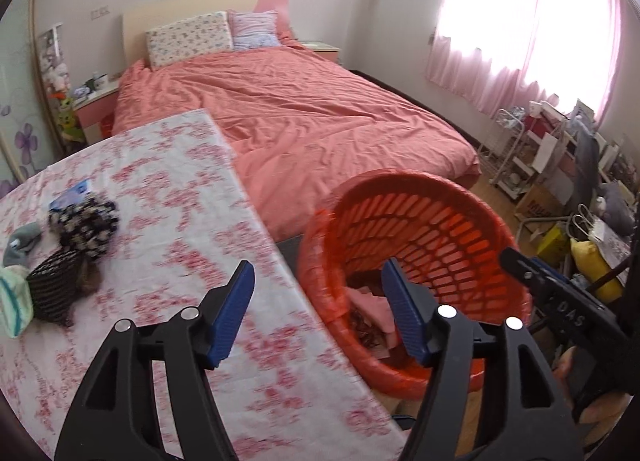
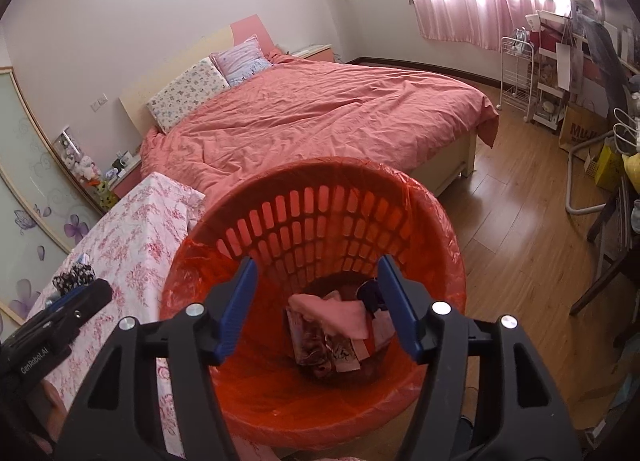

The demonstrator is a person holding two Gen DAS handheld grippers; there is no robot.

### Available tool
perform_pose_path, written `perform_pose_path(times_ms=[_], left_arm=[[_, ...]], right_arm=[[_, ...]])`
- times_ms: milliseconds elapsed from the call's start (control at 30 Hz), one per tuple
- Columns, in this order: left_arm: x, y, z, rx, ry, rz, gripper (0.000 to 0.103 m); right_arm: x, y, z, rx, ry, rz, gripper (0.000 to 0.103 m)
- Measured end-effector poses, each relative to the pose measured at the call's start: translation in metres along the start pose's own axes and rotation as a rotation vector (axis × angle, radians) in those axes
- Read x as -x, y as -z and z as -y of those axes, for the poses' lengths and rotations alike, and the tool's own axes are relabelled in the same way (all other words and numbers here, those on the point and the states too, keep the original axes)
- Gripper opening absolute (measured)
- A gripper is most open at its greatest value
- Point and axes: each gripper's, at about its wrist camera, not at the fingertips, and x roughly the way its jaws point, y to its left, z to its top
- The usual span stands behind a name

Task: Collect trash
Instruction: 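Grasp the mint-green cloth with left tool while right tool grasps floral scrunchie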

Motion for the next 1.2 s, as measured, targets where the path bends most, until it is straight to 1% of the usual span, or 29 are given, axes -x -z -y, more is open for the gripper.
perform_pose_path(times_ms=[233, 400, 433, 533, 633, 700, 833, 900, 933, 967, 1000, 1067, 1133, 1200], left_arm=[[0.025, 0.015, -0.062, 0.068, -0.128, 0.002, 0.070], [0.045, 0.022, -0.115, 0.127, -0.248, 0.027, 0.070], [0.050, 0.024, -0.131, 0.150, -0.287, 0.034, 0.071], [0.057, 0.029, -0.167, 0.217, -0.370, 0.042, 0.071], [0.058, 0.034, -0.204, 0.305, -0.428, 0.042, 0.071], [0.053, 0.036, -0.220, 0.341, -0.427, 0.028, 0.071], [0.043, 0.037, -0.233, 0.377, -0.375, 0.018, 0.070], [0.040, 0.038, -0.238, 0.384, -0.353, 0.016, 0.067], [0.036, 0.037, -0.238, 0.380, -0.345, 0.013, 0.063], [0.033, 0.037, -0.238, 0.374, -0.347, 0.008, 0.056], [0.031, 0.037, -0.240, 0.370, -0.348, 0.002, 0.051], [0.025, 0.039, -0.244, 0.370, -0.330, -0.019, 0.025], [0.026, 0.042, -0.249, 0.378, -0.319, -0.025, 0.019], [0.034, 0.049, -0.254, 0.368, -0.327, -0.020, 0.016]], right_arm=[[0.008, 0.010, -0.030, 0.061, -0.009, -0.012, 0.062], [0.011, 0.024, -0.070, 0.140, -0.028, -0.021, 0.062], [0.011, 0.027, -0.077, 0.159, -0.032, -0.024, 0.062], [0.011, 0.038, -0.099, 0.205, -0.045, -0.035, 0.062], [0.007, 0.048, -0.121, 0.247, -0.059, -0.055, 0.062], [0.005, 0.052, -0.132, 0.268, -0.068, -0.066, 0.062], [0.000, 0.060, -0.153, 0.304, -0.086, -0.082, 0.062], [-0.002, 0.063, -0.162, 0.324, -0.094, -0.089, 0.062], [-0.002, 0.065, -0.166, 0.332, -0.095, -0.090, 0.062], [-0.003, 0.067, -0.170, 0.342, -0.097, -0.093, 0.062], [-0.004, 0.068, -0.173, 0.348, -0.098, -0.095, 0.062], [-0.004, 0.071, -0.180, 0.361, -0.103, -0.100, 0.062], [-0.005, 0.074, -0.187, 0.378, -0.108, -0.102, 0.062], [-0.007, 0.076, -0.194, 0.393, -0.113, -0.105, 0.062]])
